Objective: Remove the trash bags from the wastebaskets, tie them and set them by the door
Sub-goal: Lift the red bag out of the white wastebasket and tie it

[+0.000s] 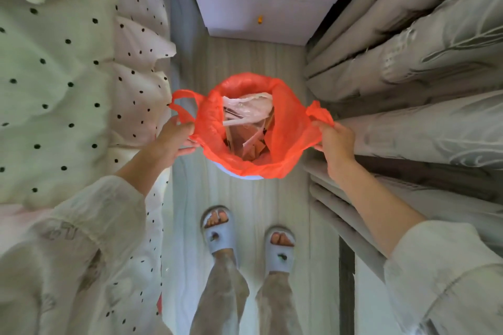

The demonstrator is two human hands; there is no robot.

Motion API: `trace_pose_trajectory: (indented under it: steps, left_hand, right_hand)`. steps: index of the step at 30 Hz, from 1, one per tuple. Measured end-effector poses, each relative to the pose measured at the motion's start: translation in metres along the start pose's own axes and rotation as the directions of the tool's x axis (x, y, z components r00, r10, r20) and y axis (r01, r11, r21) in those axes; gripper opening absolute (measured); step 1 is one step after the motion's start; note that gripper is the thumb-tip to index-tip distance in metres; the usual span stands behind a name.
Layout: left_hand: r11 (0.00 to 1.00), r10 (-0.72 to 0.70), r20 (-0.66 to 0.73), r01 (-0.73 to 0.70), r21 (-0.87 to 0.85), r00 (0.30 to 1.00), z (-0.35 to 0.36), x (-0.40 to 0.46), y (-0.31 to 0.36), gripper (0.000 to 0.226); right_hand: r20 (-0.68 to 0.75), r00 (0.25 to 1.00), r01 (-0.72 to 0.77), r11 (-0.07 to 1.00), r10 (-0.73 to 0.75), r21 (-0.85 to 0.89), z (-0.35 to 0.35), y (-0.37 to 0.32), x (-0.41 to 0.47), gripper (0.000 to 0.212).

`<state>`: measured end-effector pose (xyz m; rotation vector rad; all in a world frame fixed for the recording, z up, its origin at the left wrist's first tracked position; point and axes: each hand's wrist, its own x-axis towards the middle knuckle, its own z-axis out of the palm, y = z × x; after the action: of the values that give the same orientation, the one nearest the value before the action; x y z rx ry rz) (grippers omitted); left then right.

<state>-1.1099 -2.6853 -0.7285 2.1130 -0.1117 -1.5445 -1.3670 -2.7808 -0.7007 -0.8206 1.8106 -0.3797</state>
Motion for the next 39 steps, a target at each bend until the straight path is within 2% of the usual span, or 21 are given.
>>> trace_pose_trajectory:
  steps: [3, 6, 8, 10, 12, 13, 15, 18, 21, 24, 26, 31, 34, 39]
  left_hand:
    - [0.996, 0.011, 0.007, -0.012, 0.090, 1.000, -0.001, 0.000, 0.010, 0.019]
    - [0.997, 0.020, 0.000, -0.020, 0.071, 1.000, 0.003, 0.000, 0.018, 0.021]
    - [0.997, 0.045, 0.001, -0.045, 0.070, 0.999, 0.005, 0.000, 0.025, 0.016]
    - [0.992, 0.088, 0.092, -0.096, 0.084, 0.992, 0.006, -0.002, 0.034, 0.010]
    - [0.990, 0.120, 0.265, -0.137, 0.045, 0.957, 0.007, -0.005, 0.044, 0.027]
    - [0.988, 0.135, 0.310, -0.150, 0.025, 0.941, 0.008, -0.007, 0.049, 0.035]
    - [0.989, 0.137, 0.323, -0.149, 0.012, 0.937, 0.009, -0.015, 0.060, 0.036]
    - [0.998, 0.048, 0.260, -0.037, -0.048, 0.964, 0.004, -0.034, 0.076, 0.025]
    - [0.996, -0.010, 0.209, 0.028, -0.087, 0.978, -0.009, -0.061, 0.091, 0.016]
    - [0.996, -0.035, 0.269, 0.057, -0.072, 0.962, -0.017, -0.093, 0.106, 0.017]
    - [0.999, -0.017, 0.296, 0.027, -0.031, 0.955, -0.017, -0.119, 0.115, 0.017]
    - [0.987, 0.162, 0.216, -0.158, -0.032, 0.963, -0.013, -0.182, 0.123, 0.025]
    - [0.976, 0.217, 0.213, -0.214, -0.035, 0.953, -0.020, -0.216, 0.124, 0.026]
    - [0.969, 0.242, 0.158, -0.231, -0.087, 0.957, -0.031, -0.260, 0.137, 0.024]
  right_hand:
    - [-0.018, 0.998, 0.059, 0.995, -0.060, -0.075, 0.005, -0.005, -0.004, 0.019]
    - [0.076, 0.995, 0.050, 0.995, -0.057, 0.085, 0.012, -0.016, -0.007, 0.004]
    - [0.141, 0.990, 0.008, 0.986, -0.032, 0.169, 0.015, -0.025, -0.008, 0.012]
    - [0.152, 0.988, -0.002, 0.973, -0.035, 0.233, 0.019, -0.038, -0.011, 0.015]
    - [0.160, 0.987, -0.038, 0.929, -0.023, 0.368, 0.021, -0.051, -0.015, 0.013]
    - [0.168, 0.986, -0.068, 0.893, -0.009, 0.445, 0.021, -0.059, -0.018, 0.012]
    - [0.167, 0.986, -0.088, 0.864, 0.004, 0.497, 0.021, -0.070, -0.023, 0.013]
    - [0.182, 0.983, -0.091, 0.931, 0.027, 0.353, 0.019, -0.077, -0.034, 0.016]
    - [0.305, 0.952, -0.083, 0.988, 0.039, 0.132, 0.014, -0.083, -0.057, 0.019]
    - [0.348, 0.938, -0.065, 0.982, -0.001, 0.178, 0.007, -0.097, -0.080, 0.020]
    - [0.341, 0.940, -0.078, 0.971, -0.005, 0.228, 0.000, -0.106, -0.095, 0.018]
    - [0.275, 0.961, -0.037, 0.998, 0.020, 0.058, -0.023, -0.119, -0.129, 0.029]
    - [0.246, 0.969, 0.015, 0.996, -0.035, 0.083, -0.044, -0.133, -0.154, 0.029]
    - [0.334, 0.938, 0.057, 0.990, -0.097, 0.127, -0.071, -0.156, -0.203, 0.024]
